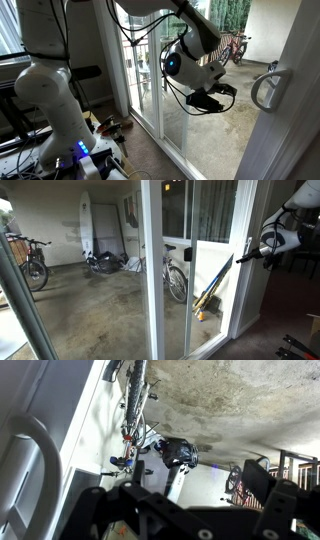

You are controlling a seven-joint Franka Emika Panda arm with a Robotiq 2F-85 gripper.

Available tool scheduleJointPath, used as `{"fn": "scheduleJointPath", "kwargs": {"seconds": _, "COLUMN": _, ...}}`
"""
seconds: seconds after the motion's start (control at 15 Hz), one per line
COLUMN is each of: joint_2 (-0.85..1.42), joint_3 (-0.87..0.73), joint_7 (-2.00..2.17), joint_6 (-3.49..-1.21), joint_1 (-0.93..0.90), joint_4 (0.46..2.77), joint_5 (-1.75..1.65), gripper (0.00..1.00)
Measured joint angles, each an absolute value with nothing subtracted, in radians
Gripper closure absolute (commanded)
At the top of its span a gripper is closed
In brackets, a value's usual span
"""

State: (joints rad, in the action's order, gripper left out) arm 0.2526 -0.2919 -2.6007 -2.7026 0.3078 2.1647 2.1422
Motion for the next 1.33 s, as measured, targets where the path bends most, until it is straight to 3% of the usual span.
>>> {"fn": "scheduleJointPath", "kwargs": {"seconds": 0.73, "joint_2": 0.265, "joint_3": -0.345, "joint_7": -2.592, "joint_6": -2.694, "joint_1": 0.297, "joint_4": 2.119, "joint_5": 2.076, "gripper": 0.0}}
{"fn": "scheduleJointPath", "kwargs": {"seconds": 1.33, "joint_2": 0.341, "joint_3": -0.401, "joint_7": -2.448, "joint_6": -2.36, "joint_1": 0.373, "joint_4": 2.048, "joint_5": 2.032, "gripper": 0.0}}
